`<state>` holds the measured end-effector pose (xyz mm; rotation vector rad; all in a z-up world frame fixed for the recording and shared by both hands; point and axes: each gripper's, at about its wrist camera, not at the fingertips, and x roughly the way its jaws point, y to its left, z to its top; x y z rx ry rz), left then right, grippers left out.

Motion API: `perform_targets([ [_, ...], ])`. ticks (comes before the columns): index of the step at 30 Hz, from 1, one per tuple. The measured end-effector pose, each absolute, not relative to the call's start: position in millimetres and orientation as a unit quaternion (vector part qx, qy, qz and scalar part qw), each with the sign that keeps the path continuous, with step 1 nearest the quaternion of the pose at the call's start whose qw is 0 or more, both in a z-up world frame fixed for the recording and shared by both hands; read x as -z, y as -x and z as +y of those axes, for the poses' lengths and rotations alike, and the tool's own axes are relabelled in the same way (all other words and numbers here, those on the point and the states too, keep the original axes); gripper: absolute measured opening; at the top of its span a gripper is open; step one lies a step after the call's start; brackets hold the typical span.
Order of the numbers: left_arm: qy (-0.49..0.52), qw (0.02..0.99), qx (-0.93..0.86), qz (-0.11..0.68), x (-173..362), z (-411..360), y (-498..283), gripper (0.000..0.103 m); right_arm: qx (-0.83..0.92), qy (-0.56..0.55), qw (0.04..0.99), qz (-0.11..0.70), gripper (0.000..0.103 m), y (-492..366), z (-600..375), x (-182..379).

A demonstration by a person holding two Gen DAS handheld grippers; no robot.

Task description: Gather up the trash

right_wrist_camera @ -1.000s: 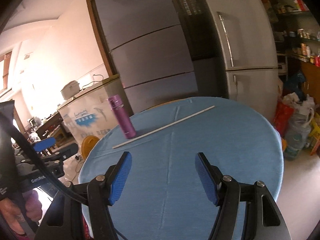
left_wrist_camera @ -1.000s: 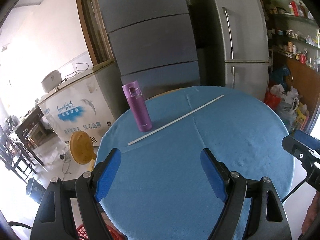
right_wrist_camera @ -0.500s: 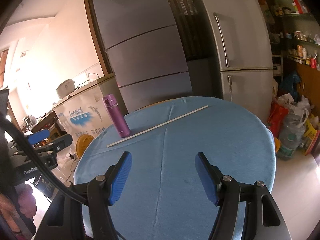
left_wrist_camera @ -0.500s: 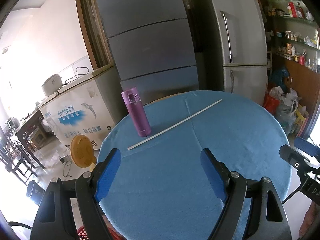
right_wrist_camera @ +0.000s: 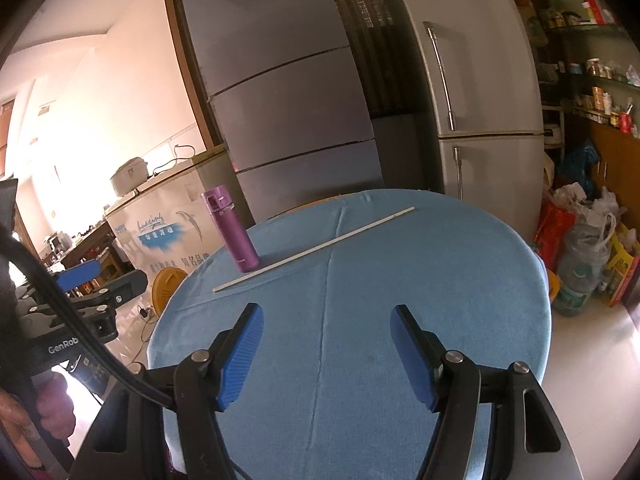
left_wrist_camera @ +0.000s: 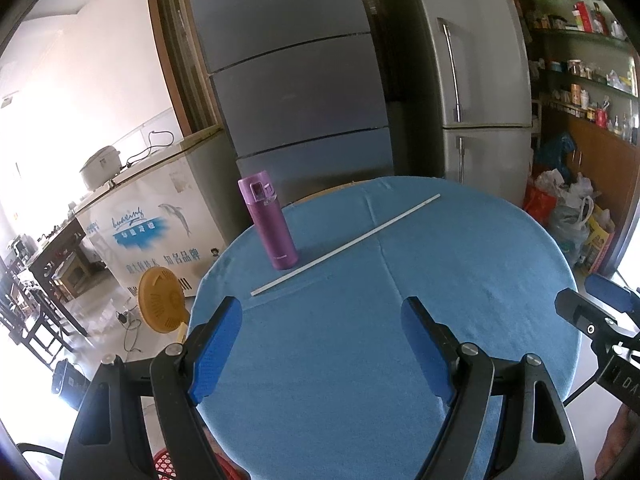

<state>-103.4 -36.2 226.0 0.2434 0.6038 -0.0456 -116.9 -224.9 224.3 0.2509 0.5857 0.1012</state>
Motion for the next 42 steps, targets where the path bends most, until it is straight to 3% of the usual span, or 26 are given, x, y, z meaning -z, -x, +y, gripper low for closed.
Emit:
perform_targets([
  [42, -0.137, 0.932, 0.049, 0.332, -203, -59, 99, 0.082, -0.034, -0.149, 0.94, 0.306, 0.07, 116, -242, -209],
])
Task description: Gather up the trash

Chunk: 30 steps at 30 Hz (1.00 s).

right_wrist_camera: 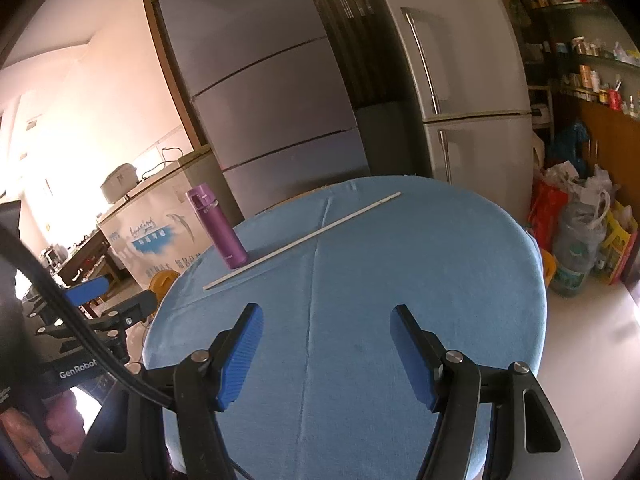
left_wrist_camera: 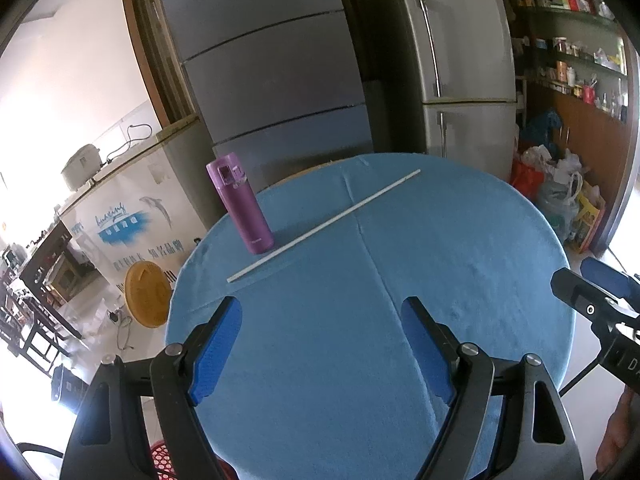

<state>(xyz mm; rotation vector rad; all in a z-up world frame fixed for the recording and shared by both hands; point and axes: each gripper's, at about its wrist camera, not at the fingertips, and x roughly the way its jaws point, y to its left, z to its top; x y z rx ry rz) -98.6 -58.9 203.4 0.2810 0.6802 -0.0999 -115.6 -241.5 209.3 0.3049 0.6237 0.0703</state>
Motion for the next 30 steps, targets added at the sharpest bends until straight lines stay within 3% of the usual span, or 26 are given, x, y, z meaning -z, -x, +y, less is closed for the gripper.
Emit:
perform_targets([
  [30, -0.12, 0.924, 0.047, 0.359, -189, -49, 80, 0.082, 0.003, -0.141, 0.925, 0.352, 0.07, 91, -237, -197],
])
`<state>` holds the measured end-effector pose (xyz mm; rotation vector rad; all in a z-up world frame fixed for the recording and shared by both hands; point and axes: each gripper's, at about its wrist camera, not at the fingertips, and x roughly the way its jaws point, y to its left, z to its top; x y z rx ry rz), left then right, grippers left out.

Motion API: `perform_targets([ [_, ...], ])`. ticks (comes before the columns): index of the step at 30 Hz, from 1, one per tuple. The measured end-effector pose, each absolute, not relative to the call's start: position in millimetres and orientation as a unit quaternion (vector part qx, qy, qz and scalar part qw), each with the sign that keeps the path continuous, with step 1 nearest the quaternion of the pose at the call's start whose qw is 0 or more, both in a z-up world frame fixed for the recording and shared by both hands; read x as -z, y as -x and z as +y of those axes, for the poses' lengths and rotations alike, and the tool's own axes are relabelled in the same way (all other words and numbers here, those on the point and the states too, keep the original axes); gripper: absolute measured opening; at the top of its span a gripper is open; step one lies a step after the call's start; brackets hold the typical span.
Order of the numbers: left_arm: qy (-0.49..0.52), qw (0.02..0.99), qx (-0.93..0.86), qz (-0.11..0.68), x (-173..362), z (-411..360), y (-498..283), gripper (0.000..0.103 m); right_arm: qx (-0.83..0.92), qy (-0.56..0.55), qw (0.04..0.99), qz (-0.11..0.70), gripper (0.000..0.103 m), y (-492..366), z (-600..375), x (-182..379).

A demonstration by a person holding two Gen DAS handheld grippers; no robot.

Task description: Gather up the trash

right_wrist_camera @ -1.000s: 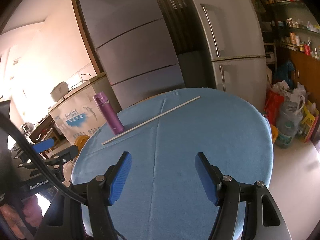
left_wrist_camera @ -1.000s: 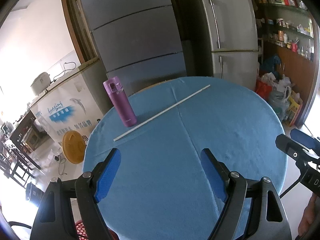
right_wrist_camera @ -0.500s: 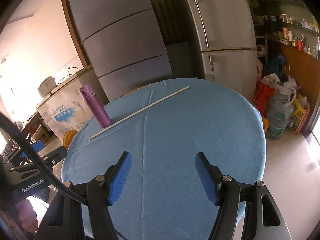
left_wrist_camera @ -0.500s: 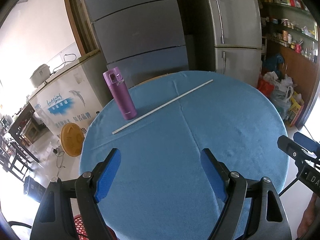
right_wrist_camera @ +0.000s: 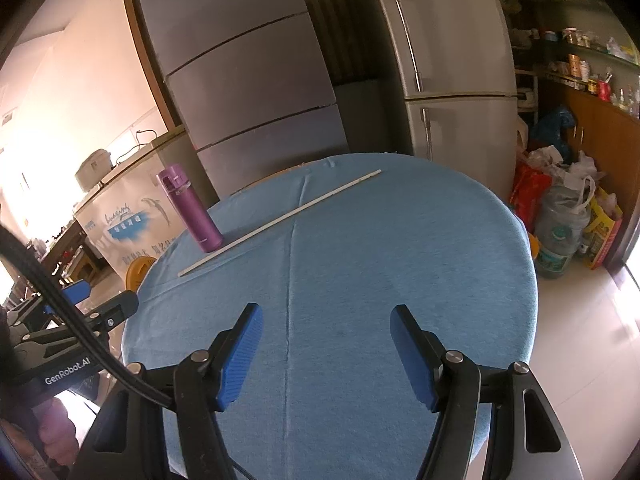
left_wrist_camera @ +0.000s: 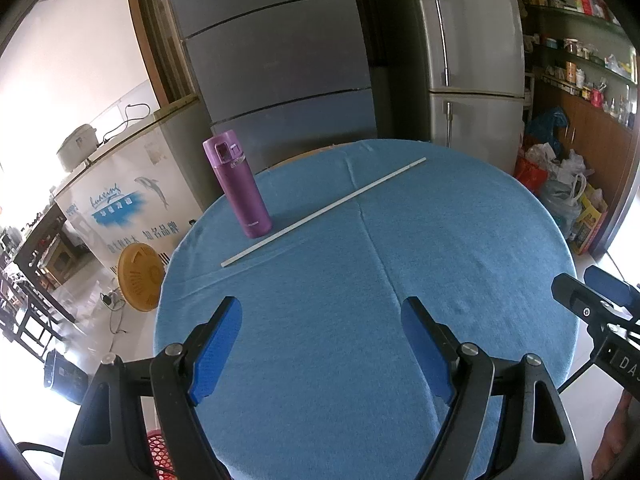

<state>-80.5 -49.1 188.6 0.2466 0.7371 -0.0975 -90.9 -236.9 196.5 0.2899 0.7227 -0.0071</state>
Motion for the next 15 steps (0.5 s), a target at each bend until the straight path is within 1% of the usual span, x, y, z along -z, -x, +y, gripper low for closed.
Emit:
perform_targets([
  [11, -0.106, 0.923, 0.05, 0.367, -177, -41, 63, 0.082, -0.001, -0.133, 0.921, 0.365, 0.07, 74, -230, -190],
  [14, -0.094, 0.919, 0.054, 0.38, -157, -37, 50, 0.082, 0.004, -0.131, 0.917, 0.376, 0.07, 67, -229, -178],
  [15, -0.091, 0.913, 0.059, 0.392, -142, -36, 41, 0.082, 0.007, -0.13, 0.917, 0.378, 0.07, 64, -229, -172],
])
